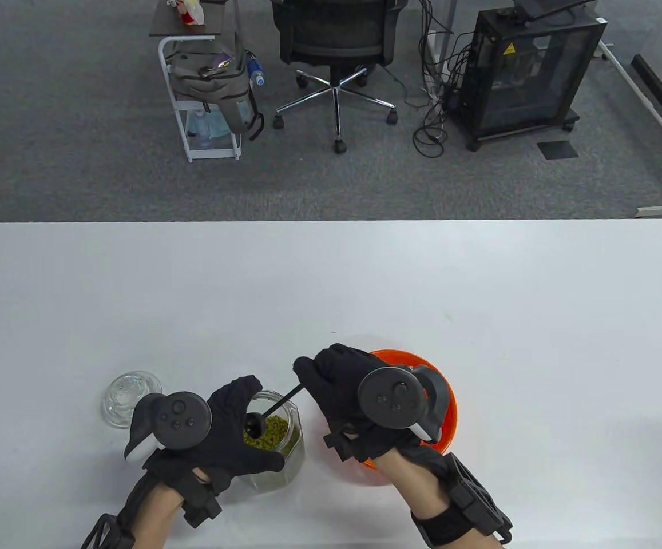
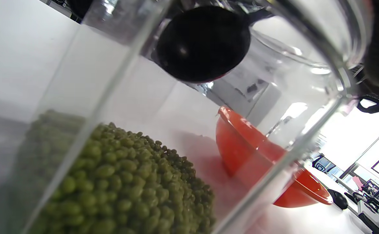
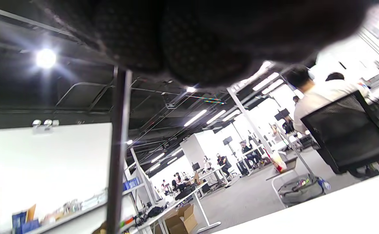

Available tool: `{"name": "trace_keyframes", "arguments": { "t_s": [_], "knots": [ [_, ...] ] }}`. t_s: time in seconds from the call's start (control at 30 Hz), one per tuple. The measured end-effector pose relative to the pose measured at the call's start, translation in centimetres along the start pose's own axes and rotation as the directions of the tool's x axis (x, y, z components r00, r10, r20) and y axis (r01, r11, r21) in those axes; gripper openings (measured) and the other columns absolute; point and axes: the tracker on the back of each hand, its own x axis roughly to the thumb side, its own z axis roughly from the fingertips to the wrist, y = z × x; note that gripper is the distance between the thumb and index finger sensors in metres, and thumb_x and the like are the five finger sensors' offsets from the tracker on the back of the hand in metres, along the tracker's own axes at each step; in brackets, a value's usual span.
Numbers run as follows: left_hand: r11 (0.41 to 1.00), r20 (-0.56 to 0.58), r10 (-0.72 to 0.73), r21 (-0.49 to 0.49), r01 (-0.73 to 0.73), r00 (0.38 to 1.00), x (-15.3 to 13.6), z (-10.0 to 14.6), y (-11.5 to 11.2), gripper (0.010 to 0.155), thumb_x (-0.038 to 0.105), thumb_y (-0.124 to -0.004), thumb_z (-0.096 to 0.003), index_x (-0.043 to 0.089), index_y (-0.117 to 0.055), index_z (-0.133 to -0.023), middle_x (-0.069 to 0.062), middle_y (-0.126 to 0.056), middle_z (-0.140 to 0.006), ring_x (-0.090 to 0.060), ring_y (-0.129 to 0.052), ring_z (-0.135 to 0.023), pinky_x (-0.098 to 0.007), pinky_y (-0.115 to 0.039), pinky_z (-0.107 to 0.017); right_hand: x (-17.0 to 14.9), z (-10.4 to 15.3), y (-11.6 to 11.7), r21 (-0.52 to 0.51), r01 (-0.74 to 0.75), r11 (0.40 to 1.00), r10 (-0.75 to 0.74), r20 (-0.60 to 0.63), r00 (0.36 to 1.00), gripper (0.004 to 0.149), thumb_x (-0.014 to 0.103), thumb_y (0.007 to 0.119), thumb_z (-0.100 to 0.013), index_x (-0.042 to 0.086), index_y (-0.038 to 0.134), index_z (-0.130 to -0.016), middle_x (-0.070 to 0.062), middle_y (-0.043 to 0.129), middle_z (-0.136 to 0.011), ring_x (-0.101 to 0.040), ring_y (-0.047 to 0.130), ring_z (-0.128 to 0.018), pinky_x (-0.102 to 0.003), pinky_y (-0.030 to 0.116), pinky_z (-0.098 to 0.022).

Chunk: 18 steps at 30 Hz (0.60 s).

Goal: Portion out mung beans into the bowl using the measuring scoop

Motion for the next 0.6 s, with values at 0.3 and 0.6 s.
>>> {"name": "trace_keyframes", "arguments": {
  "t_s": [0.3,0.6],
  "knots": [
    [1.000,0.000,0.008,-0.005,-0.008,1.000,0.0,0.0,0.0,0.128,0.083,-0.091,-0.0360,-0.002,-0.030,-0.109,-0.031,-0.041,-0.113,-0.061,-0.055,-0.103,-0.070,-0.057,-0.073,3.5,0.4,2.5,-0.014,-0.216,0.976,0.213,0.233,0.949,0.041,0.049,0.083,-0.046,0.012,0.100,-0.046,-0.012,0.102,-0.039,-0.020,0.099,-0.014,-0.033,0.087,-0.010],
    [1.000,-0.001,0.011,-0.008,-0.011,1.000,0.0,0.0,-0.1,0.128,0.083,-0.091,-0.0364,-0.002,-0.029,-0.109,-0.031,-0.041,-0.113,-0.061,-0.054,-0.103,-0.070,-0.057,-0.073,4.3,1.3,5.3,-0.004,-0.334,0.943,0.310,0.380,0.871,0.041,0.050,0.083,-0.045,0.013,0.100,-0.047,-0.011,0.102,-0.041,-0.020,0.099,-0.015,-0.033,0.087,-0.011]
  ]
}}
